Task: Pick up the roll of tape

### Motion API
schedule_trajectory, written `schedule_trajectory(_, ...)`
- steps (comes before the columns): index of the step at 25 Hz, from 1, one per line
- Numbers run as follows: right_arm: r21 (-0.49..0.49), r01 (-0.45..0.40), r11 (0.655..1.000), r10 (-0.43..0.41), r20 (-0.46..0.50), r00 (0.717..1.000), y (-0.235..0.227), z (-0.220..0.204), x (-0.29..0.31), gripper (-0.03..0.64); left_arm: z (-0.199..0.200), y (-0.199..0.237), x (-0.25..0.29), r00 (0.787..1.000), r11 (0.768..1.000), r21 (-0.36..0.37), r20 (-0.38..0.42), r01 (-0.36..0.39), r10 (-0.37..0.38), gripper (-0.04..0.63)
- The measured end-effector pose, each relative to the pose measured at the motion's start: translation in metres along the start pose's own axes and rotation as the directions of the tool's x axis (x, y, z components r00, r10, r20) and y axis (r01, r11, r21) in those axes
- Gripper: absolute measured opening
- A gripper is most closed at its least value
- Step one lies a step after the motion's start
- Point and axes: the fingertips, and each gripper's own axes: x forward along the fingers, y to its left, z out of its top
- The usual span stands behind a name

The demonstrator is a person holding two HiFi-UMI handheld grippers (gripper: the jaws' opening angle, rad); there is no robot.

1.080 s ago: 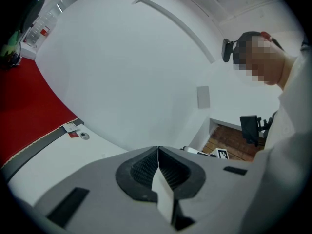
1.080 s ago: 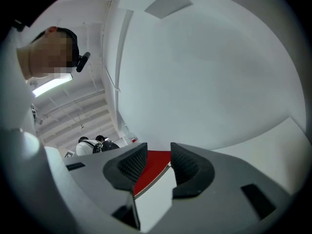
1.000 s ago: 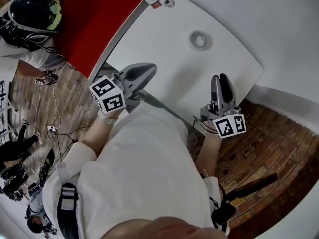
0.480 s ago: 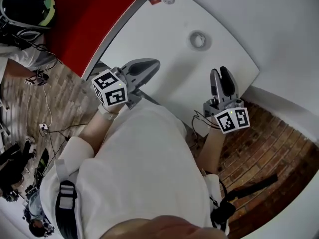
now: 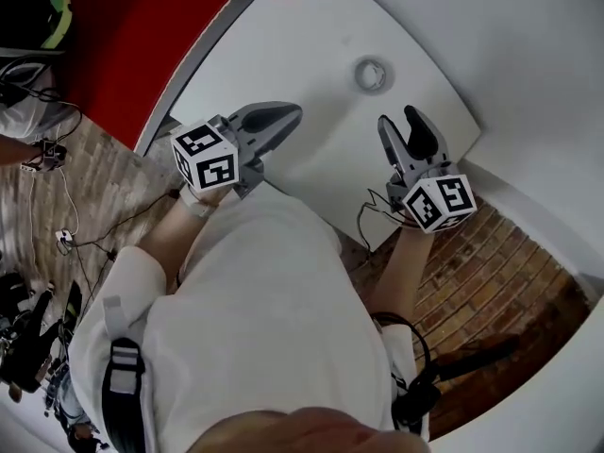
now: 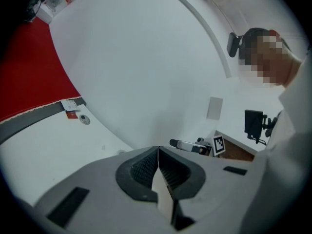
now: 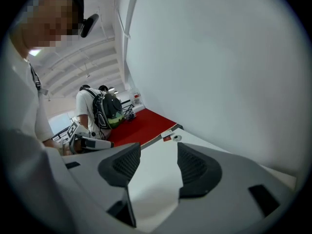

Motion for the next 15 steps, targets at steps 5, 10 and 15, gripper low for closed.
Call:
schedule_trajectory(5,-0.053,0.041,0.998,-0.047,-0.125,0.991,-0.015,-0.013,0.033,0.221,-0.001,0.029,0.004,1.0,0.999,-0.038,-0.013,-0.005,0.005,0.009)
schedule_trajectory(10,-0.094,0.045,0.995,-0.067,-0.243,0.968,-0.028,-0.036,0.059,0.221,-0.005,0.055,0.006,1.0,0.997,-0.072,-0.015,-0.004,0.003,0.009)
schedule_trajectory(15,-0.128,0.044,0.991,-0.088,-0.362,0.928,-0.041,-0.06,0.09,0.222,-0.007,0.088,0.01,1.0,0.991,-0.137,0.006,0.0,0.001,0.009)
